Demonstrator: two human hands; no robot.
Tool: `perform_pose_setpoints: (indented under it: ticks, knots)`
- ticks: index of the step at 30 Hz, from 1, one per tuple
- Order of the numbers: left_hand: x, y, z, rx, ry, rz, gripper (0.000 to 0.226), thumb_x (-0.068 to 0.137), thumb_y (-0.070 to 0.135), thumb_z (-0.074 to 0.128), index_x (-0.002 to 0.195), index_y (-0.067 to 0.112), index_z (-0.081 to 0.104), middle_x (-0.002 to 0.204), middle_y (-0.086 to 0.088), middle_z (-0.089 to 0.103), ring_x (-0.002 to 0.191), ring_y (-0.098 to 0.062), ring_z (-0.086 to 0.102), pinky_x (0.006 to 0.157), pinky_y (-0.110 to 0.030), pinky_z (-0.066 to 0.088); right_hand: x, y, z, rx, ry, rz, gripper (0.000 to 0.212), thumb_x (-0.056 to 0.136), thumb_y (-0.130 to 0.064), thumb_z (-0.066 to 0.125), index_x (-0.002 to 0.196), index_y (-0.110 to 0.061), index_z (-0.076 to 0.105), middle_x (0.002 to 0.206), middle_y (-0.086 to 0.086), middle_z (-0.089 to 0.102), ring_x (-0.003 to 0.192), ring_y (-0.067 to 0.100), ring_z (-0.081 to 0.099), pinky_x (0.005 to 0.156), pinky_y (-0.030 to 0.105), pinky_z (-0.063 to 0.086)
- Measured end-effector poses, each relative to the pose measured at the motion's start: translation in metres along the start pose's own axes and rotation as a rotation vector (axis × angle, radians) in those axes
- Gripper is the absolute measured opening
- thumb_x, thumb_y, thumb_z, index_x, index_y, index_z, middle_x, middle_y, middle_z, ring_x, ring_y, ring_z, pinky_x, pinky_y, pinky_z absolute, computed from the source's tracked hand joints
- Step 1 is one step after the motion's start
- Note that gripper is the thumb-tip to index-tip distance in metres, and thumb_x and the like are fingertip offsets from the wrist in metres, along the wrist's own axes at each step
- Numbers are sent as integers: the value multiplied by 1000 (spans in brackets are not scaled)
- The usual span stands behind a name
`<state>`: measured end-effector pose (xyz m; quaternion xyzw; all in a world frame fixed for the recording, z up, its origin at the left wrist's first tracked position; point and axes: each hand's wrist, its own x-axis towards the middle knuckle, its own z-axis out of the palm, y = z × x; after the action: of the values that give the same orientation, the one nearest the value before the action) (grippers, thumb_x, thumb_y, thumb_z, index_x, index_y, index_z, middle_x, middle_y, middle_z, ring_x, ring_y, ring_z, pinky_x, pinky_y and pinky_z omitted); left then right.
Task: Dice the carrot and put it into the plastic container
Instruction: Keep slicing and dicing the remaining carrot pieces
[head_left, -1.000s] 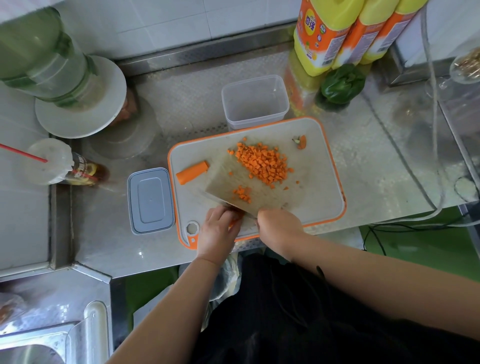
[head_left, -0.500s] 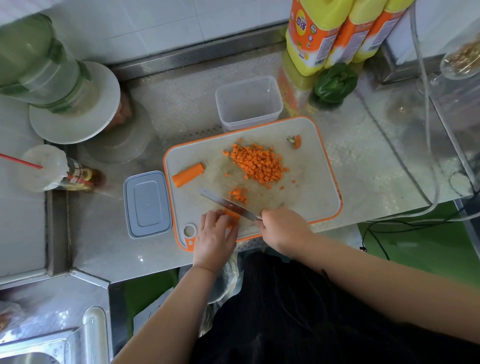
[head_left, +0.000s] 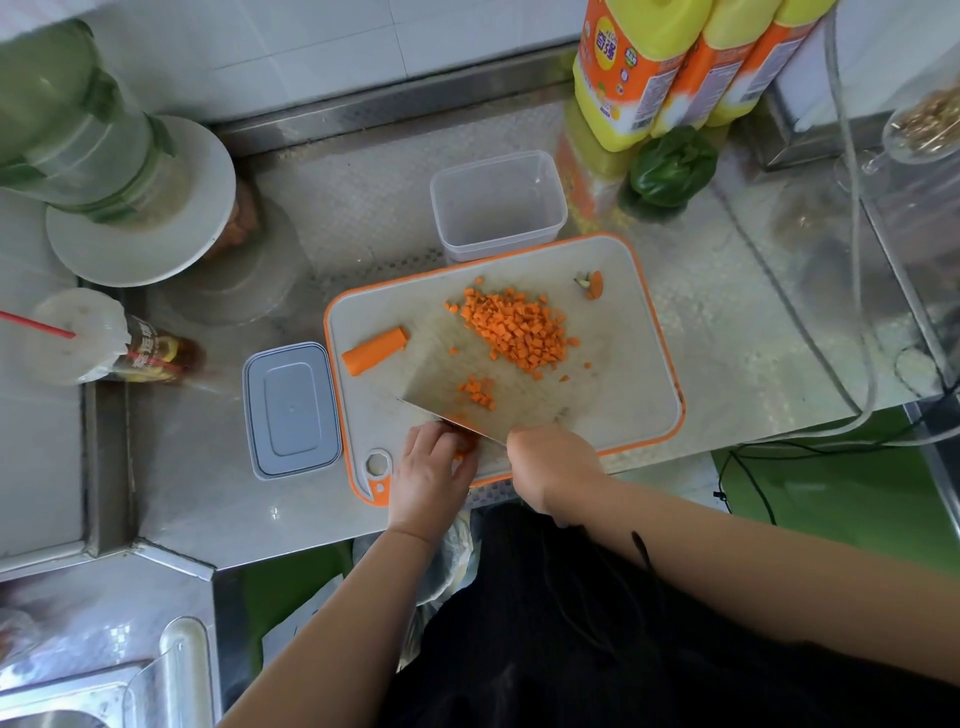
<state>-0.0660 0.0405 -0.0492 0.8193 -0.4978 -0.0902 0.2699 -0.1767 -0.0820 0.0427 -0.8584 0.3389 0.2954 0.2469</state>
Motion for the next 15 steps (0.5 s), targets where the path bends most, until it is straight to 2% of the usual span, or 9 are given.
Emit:
perform_pose_setpoints:
  ticks: [3, 7, 11, 15]
  knots:
    - [-1, 0, 0, 10, 5, 3, 21, 87, 29, 59, 81, 11, 68, 89, -1, 61, 85, -22, 54, 65, -31, 48, 7, 2, 1, 72, 7, -5, 13, 92, -6, 49, 100, -6, 58, 73, 6, 54, 70, 28, 56, 57, 33, 40]
    - [-2, 1, -2, 16, 18, 43, 17, 89, 26, 60, 83, 13, 69, 90, 0, 62, 86, -24, 54, 70, -31, 49, 14, 14, -4, 275, 4, 64, 30, 99, -34, 44, 102, -8, 59, 94, 11, 64, 91, 31, 61, 71, 35, 45]
    - [-3, 5, -8, 47, -15, 37, 21, 89, 28, 55, 86, 13, 70, 91, 0, 62, 93, -22, 50, 70, -30, 48, 4, 18, 1, 221, 51, 22, 29, 101, -34, 40, 97, -10, 57, 85, 8, 60, 82, 29, 59, 65, 33, 42]
    - [-5, 8, -8, 85, -20, 10, 23, 87, 27, 53, 86, 10, 69, 93, -4, 62, 93, -23, 49, 72, -34, 48, -5, 20, 4, 157, 68, -20, 27, 101, -30, 39, 101, -10, 56, 81, 5, 55, 72, 26, 52, 62, 34, 41]
